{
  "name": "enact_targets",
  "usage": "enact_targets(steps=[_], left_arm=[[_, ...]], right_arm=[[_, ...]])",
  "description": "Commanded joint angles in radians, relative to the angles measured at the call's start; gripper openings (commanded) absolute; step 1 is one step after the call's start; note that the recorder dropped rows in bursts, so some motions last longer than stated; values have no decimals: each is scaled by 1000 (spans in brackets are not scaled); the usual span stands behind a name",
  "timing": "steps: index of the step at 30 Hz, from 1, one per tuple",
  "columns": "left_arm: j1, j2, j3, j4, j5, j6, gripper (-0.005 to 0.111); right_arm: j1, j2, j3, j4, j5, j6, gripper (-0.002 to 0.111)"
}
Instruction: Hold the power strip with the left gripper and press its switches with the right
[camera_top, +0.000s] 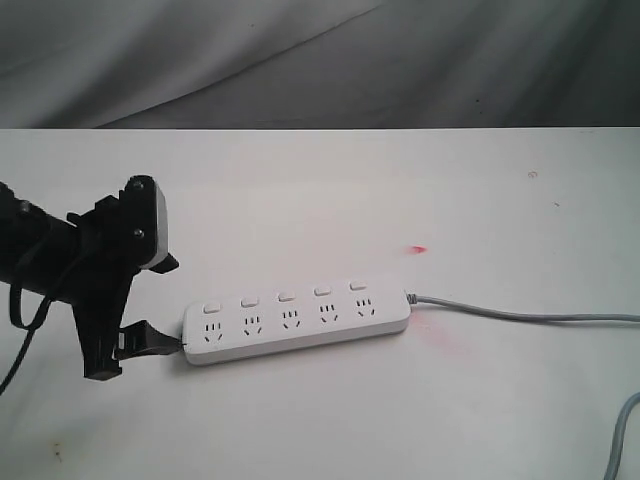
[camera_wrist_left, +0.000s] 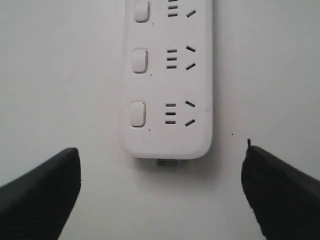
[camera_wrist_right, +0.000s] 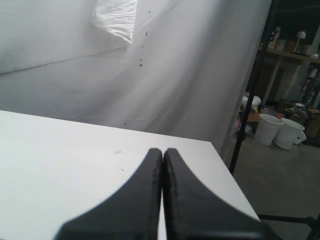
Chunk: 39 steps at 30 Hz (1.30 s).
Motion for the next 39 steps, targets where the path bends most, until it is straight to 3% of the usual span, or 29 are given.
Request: enact_targets(steps=[1, 6, 10, 21, 39], left_arm=[[-5, 58, -4, -88, 3, 96, 83], [-5, 98, -6, -207, -10, 235, 83], [-5, 136, -8, -265, -45, 255, 83], [-5, 174, -8, -273, -102, 252, 83], [-5, 243, -8, -298, -50, 228, 83]], right_arm=[[-5, -4, 3, -9, 0, 6, 0], [-5, -4, 3, -9, 0, 6, 0], [-5, -4, 3, -9, 0, 6, 0], [-5, -4, 3, -9, 0, 6, 0], [-5, -4, 3, -9, 0, 6, 0]])
